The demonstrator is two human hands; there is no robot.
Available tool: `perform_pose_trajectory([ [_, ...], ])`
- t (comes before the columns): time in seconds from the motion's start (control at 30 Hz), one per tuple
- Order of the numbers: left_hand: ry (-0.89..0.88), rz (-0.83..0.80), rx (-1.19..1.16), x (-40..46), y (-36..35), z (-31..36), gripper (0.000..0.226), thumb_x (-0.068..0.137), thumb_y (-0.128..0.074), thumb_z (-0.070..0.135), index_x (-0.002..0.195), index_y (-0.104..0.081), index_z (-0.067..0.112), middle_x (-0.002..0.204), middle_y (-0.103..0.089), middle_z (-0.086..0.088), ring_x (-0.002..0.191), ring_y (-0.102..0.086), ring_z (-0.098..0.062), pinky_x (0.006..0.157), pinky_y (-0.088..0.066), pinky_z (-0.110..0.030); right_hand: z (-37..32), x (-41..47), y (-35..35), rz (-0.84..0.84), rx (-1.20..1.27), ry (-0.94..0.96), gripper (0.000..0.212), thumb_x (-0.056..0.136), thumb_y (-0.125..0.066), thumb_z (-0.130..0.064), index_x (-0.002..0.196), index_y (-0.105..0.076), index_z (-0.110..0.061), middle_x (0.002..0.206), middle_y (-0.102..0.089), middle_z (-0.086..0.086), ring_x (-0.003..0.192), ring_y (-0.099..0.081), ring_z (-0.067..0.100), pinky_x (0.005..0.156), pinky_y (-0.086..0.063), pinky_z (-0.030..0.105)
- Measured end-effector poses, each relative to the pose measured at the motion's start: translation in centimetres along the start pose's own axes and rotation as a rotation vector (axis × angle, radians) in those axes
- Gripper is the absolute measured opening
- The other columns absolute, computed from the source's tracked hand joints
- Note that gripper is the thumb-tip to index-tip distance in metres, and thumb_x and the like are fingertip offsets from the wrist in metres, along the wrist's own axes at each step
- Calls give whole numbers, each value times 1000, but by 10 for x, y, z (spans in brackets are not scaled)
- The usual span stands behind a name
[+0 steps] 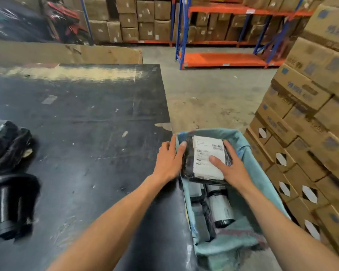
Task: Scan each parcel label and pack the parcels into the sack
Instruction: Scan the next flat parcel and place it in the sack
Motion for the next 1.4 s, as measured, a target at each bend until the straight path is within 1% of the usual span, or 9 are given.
perform_pose_trajectory([
  [0.07,-19,-38,186,0,-24,-6,76,99,-22,69,162,-18,25,155,-33,-17,145,-25,-33,121,-21,-49,29,-8,20,-3,-16,-86,89,90,-84,-39,165,-35,-34,138,-58,-23,101,-57,-28,74,-45,-4],
  [0.17,-93,-136,555,0,-51,-19,82,99,-10,69,163,-1,19,169,2,-15,156,3,-28,126,7,-45,71,-20,31,-68,-72,-190,86,91,-83,-32,164,-38,-27,150,-56,-7,125,-59,3,91,-48,8],
  [0.27,-137,-137,691,4,-58,-24,81,101,-4,64,161,8,12,168,13,-12,156,10,-25,124,11,-42,114,-28,21,-234,-122,-314,87,91,-84,-22,164,-37,-22,157,-53,2,134,-54,13,102,-47,14],
  [0.4,-128,-133,737,4,-59,-26,76,105,-10,54,159,9,5,168,11,-11,156,11,-23,125,9,-43,156,-29,-8,-467,-241,-444,96,88,-88,-32,167,-33,-25,168,-37,-1,153,-38,18,126,-32,36],
  [0.67,-115,-149,758,-1,-59,-22,74,105,-10,51,161,4,5,169,9,-11,156,9,-21,126,5,-46,213,-45,-60,-571,-337,-544,109,99,-67,-55,169,14,-31,175,-24,5,159,-28,27,129,-21,40],
  [0.8,-120,-140,805,0,-57,-23,73,106,-14,50,161,3,5,169,8,-12,156,8,-22,126,4,-46,226,-56,-66,-539,-435,-515,102,104,-56,-55,166,22,-32,177,-12,14,162,-15,34,130,-12,48],
  [1.03,-128,-146,816,0,-60,-22,73,106,-12,50,161,3,5,169,10,-12,156,9,-21,126,2,-47,235,-60,-88,-770,-1070,-218,111,88,-30,-89,139,54,-40,151,60,11,143,52,32,117,32,56],
  [1.17,-132,-139,845,0,-59,-22,74,105,-10,51,161,2,3,169,8,-13,156,7,-23,126,0,-48,245,-60,-101,-862,-1196,-179,103,87,-20,-90,137,54,-40,145,65,8,136,59,30,110,38,60],
  [1.4,-118,-142,857,1,-60,-25,75,105,-12,51,161,1,4,169,9,-13,156,8,-23,126,1,-48,250,-50,-114,-832,-1269,-301,91,89,-5,-87,133,54,-35,137,70,9,129,62,32,118,25,70],
])
Point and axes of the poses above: each hand's wrist, its own x-axis towards the middle knuckle, its own y-axis out of the back of the hand, z = x × y, the point moved 6 cm from there along x, towards the middle knuckle
